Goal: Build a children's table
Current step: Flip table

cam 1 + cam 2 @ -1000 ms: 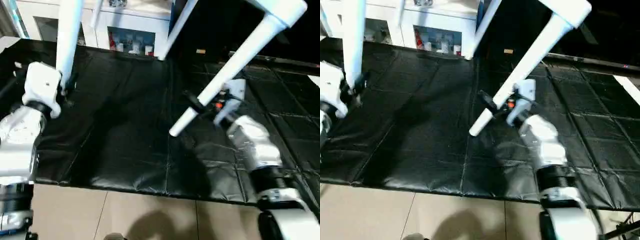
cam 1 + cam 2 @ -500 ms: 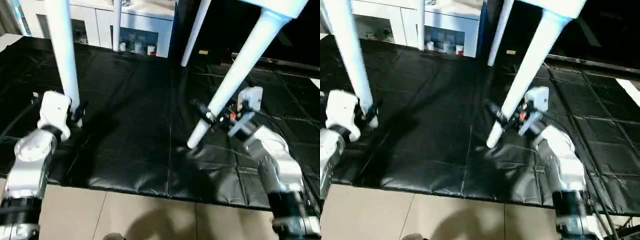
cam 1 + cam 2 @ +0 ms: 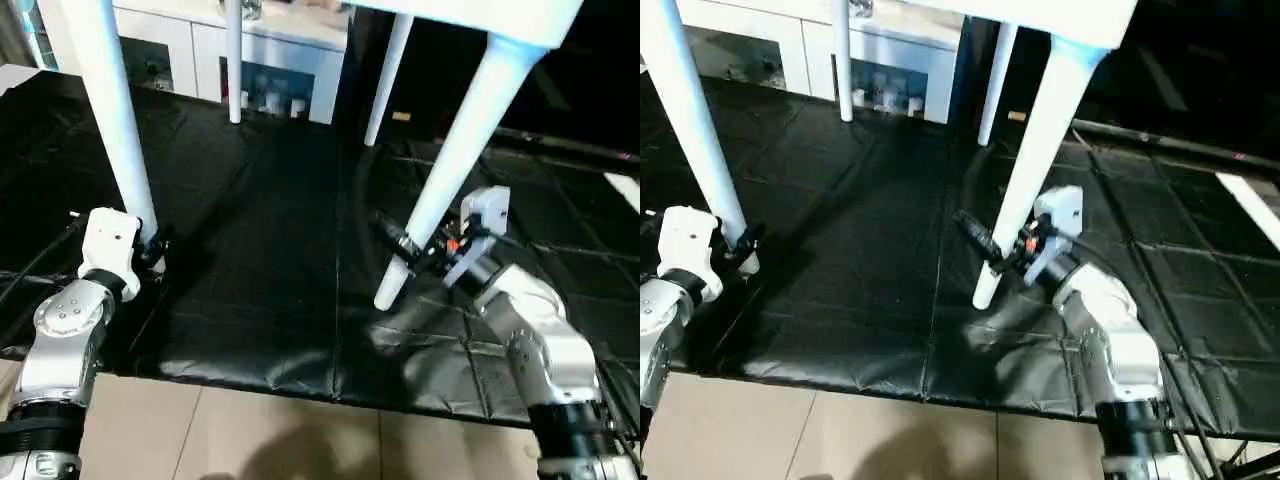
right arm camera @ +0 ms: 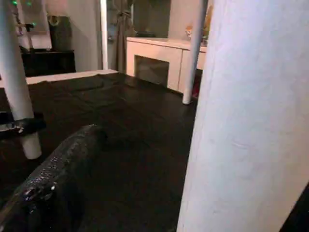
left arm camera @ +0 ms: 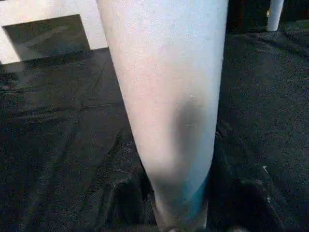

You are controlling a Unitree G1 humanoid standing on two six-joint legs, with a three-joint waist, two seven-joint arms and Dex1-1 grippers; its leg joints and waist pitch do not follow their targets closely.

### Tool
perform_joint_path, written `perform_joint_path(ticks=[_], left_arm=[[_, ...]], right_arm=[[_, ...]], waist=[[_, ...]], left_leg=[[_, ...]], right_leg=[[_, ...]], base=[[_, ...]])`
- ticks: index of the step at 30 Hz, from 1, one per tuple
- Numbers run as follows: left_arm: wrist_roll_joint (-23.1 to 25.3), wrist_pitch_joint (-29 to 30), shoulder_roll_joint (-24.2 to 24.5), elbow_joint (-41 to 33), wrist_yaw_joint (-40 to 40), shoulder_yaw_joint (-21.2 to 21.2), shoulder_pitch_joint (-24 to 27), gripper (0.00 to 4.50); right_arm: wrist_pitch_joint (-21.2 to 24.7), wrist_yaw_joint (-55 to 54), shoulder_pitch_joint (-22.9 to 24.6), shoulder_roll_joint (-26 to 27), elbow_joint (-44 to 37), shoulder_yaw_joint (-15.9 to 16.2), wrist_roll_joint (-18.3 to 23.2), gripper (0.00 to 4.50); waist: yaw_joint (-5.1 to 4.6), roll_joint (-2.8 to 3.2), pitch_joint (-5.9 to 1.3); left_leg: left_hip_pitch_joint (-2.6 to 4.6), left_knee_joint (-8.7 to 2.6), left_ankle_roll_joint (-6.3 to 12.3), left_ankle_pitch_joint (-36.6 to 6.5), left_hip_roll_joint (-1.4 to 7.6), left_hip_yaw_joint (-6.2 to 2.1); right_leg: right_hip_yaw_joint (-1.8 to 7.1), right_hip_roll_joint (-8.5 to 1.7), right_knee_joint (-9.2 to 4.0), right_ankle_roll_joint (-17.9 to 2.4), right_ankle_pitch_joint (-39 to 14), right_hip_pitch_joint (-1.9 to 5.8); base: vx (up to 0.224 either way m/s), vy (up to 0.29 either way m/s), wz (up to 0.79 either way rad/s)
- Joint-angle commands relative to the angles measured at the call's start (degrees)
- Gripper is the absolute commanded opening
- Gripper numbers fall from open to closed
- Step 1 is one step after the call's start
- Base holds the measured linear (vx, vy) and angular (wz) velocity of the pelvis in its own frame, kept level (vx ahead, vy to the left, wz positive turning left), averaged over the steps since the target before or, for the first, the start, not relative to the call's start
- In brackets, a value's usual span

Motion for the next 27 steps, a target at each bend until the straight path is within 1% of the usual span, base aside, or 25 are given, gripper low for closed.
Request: perform_joint_path(ticks=[1, 4, 5, 6, 7, 8, 9, 10, 11, 12, 13, 15, 16, 17, 18, 19, 21, 22, 23, 24, 25, 26, 27], left_arm=[[2.3, -1.5, 0.2, 1.2, -2.6, -3.0, 1.4, 2.21], [0.4, -3.5, 0.6, -0.1, -3.2, -1.0, 2.2, 2.45], [-0.4, -3.9, 0.9, -1.0, -3.9, -0.4, 2.8, 2.48], [-0.9, -4.2, 1.2, -1.5, -4.4, 0.0, 3.2, 2.55], [-1.6, -4.2, 1.5, -2.7, -4.6, 0.7, 4.1, 2.66], [-2.2, -4.2, 1.7, -3.8, -4.9, 1.2, 4.8, 2.77], [-2.5, -4.1, 1.7, -4.5, -4.9, 1.5, 5.3, 2.85], [-3.2, -4.1, 1.8, -5.9, -5.1, 2.2, 6.3, 2.92], [-3.5, -4.1, 1.9, -6.6, -5.1, 2.4, 6.8, 3.0], [-3.8, -4.5, 2.0, -7.3, -5.3, 2.6, 7.4, 3.11], [-4.7, -4.9, 2.0, -9.5, -5.3, 3.6, 9.1, 3.2], [-5.6, -4.9, 1.8, -11.0, -5.5, 4.6, 10.3, 3.33], [-6.3, -5.0, 1.6, -12.2, -5.4, 5.4, 11.3, 3.33], [-7.9, -4.6, 1.0, -15.5, -5.0, 7.0, 13.9, 3.55], [-8.9, -4.5, 0.6, -17.3, -4.8, 7.7, 15.2, 3.55], [-10.0, -4.0, 0.0, -19.1, -4.5, 8.5, 16.5, 3.65], [-11.5, -3.6, -1.1, -22.7, -4.2, 9.5, 19.4, 3.74], [-12.2, -3.6, -1.8, -24.7, -4.1, 9.9, 21.4, 3.93], [-12.4, -3.7, -2.0, -25.2, -4.1, 10.0, 22.0, 4.02], [-13.7, -3.0, -3.0, -27.2, -3.7, 10.4, 23.7, 4.06], [-15.5, -2.4, -4.3, -29.4, -3.2, 10.9, 26.0, 4.1], [-16.1, -1.9, -5.1, -30.8, -2.6, 11.0, 27.1, 4.18], [-16.9, -1.4, -6.0, -32.4, -2.0, 11.0, 28.1, 4.31]], right_arm=[[1.0, -0.4, 1.0, 0.0, -1.3, 0.3, -0.2, 4.5], [0.8, -1.4, 2.1, 0.4, -1.9, 0.0, -0.4, 4.5], [0.4, -1.5, 2.8, 0.6, -2.3, 0.3, -0.7, 4.5], [0.1, -1.5, 3.2, 0.7, -2.6, 0.4, -0.9, 4.5], [-0.1, -1.7, 4.1, 1.0, -3.2, 0.6, -1.0, 4.5], [-0.3, -1.8, 4.8, 1.3, -3.7, 0.7, -0.9, 4.5], [-0.5, -1.9, 5.1, 1.4, -3.9, 0.7, -1.0, 4.5], [-1.5, -2.4, 5.8, 1.7, -4.1, 0.8, -1.5, 4.5], [-2.2, -2.7, 6.1, 1.8, -4.2, 0.9, -1.9, 4.5], [-3.0, -3.1, 6.4, 2.1, -4.1, 0.9, -2.3, 4.5], [-5.3, -3.2, 7.4, 2.2, -3.8, 0.8, -3.2, 4.5], [-6.8, -3.4, 8.3, 2.5, -4.0, 1.0, -3.9, 4.5], [-7.4, -3.4, 9.0, 2.5, -4.2, 1.1, -4.1, 4.5], [-9.3, -4.3, 10.7, 2.8, -4.8, 1.1, -5.1, 4.5], [-9.9, -4.9, 11.6, 3.2, -5.2, 0.9, -5.2, 4.5], [-10.6, -5.7, 12.3, 3.7, -5.6, 0.5, -5.3, 4.5], [-13.0, -7.6, 14.0, 4.6, -6.2, -0.2, -6.4, 4.5], [-14.4, -8.7, 15.2, 5.3, -6.6, -0.5, -7.0, 4.5], [-14.8, -9.0, 15.6, 5.5, -6.7, -0.6, -7.1, 4.5], [-15.4, -9.7, 16.8, 6.2, -7.3, -0.9, -6.9, 4.5], [-16.5, -10.6, 18.6, 7.2, -8.2, -1.2, -6.7, 4.5], [-17.1, -11.1, 19.5, 7.5, -8.8, -1.3, -7.0, 4.5], [-17.3, -11.5, 20.6, 7.7, -9.7, -1.3, -7.2, 4.5]], waist=[[-0.75, 1.96, -2.36], [-0.76, 1.9, -2.42], [-0.78, 2.17, -2.46], [-0.83, 2.26, -2.52], [-0.98, 2.16, -2.48], [-1.0, 2.32, -2.5], [-1.08, 2.3, -2.53], [-1.16, 2.53, -2.46], [-1.27, 2.49, -2.45], [-1.28, 2.65, -2.43], [-1.3, 2.73, -2.42], [-1.28, 2.83, -2.29], [-1.4, 2.84, -2.19], [-1.32, 2.93, -2.21], [-1.31, 2.87, -2.14], [-1.26, 2.97, -2.12], [-1.31, 3.04, -2.05], [-1.33, 3.04, -1.9], [-1.33, 3.09, -1.82], [-1.34, 2.99, -1.77], [-1.27, 3.08, -1.63], [-1.25, 3.07, -1.49], [-1.24, 2.87, -1.49]], left_leg=[[1.28, -5.49, -3.45, -21.7, 2.0, -0.98], [1.05, -5.48, -3.07, -19.9, 2.0, -0.91], [1.02, -5.55, -3.09, -19.2, 2.04, -0.92], [0.91, -5.52, -3.14, -18.4, 2.07, -0.9], [0.83, -5.53, -2.93, -18.0, 2.03, -0.78], [0.79, -5.53, -2.92, -18.0, 2.01, -0.85], [0.74, -5.48, -2.71, -17.6, 2.02, -0.76], [0.69, -5.52, -2.58, -17.4, 2.07, -0.78], [0.67, -5.5, -2.47, -17.2, 2.02, -0.71], [0.74, -5.49, -2.46, -17.3, 2.01, -0.67], [0.61, -5.52, -2.41, -17.1, 2.04, -0.74], [0.65, -5.5, -2.18, -16.9, 2.05, -0.62], [0.6, -5.57, -2.02, -17.1, 1.97, -0.61], [0.6, -5.57, -2.13, -17.4, 2.11, -0.65], [0.56, -5.63, -2.07, -17.5, 2.2, -0.63], [0.62, -5.61, -2.03, -17.7, 2.2, -0.58], [0.56, -5.74, -1.79, -17.8, 2.21, -0.56], [0.6, -5.85, -1.73, -18.6, 2.24, -0.57], [0.66, -5.86, -1.71, -19.4, 2.16, -0.6], [0.64, -5.88, -1.69, -19.6, 2.17, -0.54], [0.66, -6.0, -1.65, -20.5, 2.24, -0.62], [0.73, -6.06, -1.61, -21.6, 2.22, -0.63], [0.8, -6.12, -1.67, -22.0, 2.29, -0.66]], right_leg=[[2.92, -4.5, -5.15, -6.0, -18.4, 0.87], [3.02, -4.58, -5.14, -6.2, -17.2, 0.98], [3.01, -4.57, -4.96, -6.5, -16.0, 1.01], [3.0, -4.53, -4.75, -6.9, -14.2, 1.14], [3.01, -4.46, -4.66, -7.3, -13.2, 1.14], [2.98, -4.48, -4.55, -7.5, -12.9, 1.22], [3.01, -4.47, -4.54, -7.8, -11.9, 1.27], [3.03, -4.56, -4.47, -8.3, -11.4, 1.31], [3.01, -4.48, -4.52, -8.4, -11.4, 1.34], [3.03, -4.47, -4.54, -8.5, -11.4, 1.25], [3.0, -4.48, -4.45, -8.6, -11.2, 1.41], [3.06, -4.43, -4.5, -8.7, -10.6, 1.34], [3.02, -4.21, -4.49, -8.7, -10.7, 1.39], [3.05, -4.41, -4.45, -8.9, -10.8, 1.44], [3.07, -4.46, -4.53, -8.9, -10.7, 1.47], [3.09, -4.43, -4.47, -9.2, -10.5, 1.42], [3.07, -4.3, -4.56, -9.2, -10.6, 1.41], [3.07, -4.22, -4.77, -9.0, -11.7, 1.33], [3.08, -4.21, -4.92, -8.5, -13.1, 1.3], [3.12, -4.2, -4.97, -8.3, -13.5, 1.23], [3.15, -4.25, -5.17, -7.8, -14.9, 1.23], [3.15, -4.22, -5.46, -7.2, -16.6, 1.06], [3.14, -4.19, -5.52, -6.9, -17.1, 1.03]], base=[[0.0, 0.0, 0.0], [0.0, 0.0, 0.0], [0.0, 0.0, 0.0], [0.0, 0.0, 0.0], [0.0, 0.0, 0.0], [0.0, 0.0, 0.0], [0.0, 0.0, 0.0], [0.0, 0.0, 0.0], [0.0, 0.0, 0.0], [0.0, 0.0, 0.0], [0.0, 0.0, 0.0], [0.0, 0.0, 0.0], [0.0, 0.0, 0.0], [0.0, 0.0, 0.0], [0.0, 0.0, 0.0], [0.0, 0.0, 0.0], [0.0, 0.0, 0.0], [0.0, 0.0, 0.0], [0.0, 0.0, 0.0], [0.0, 0.0, 0.0], [0.0, 0.0, 0.0], [0.0, 0.0, 0.0], [0.0, 0.0, 0.0]])
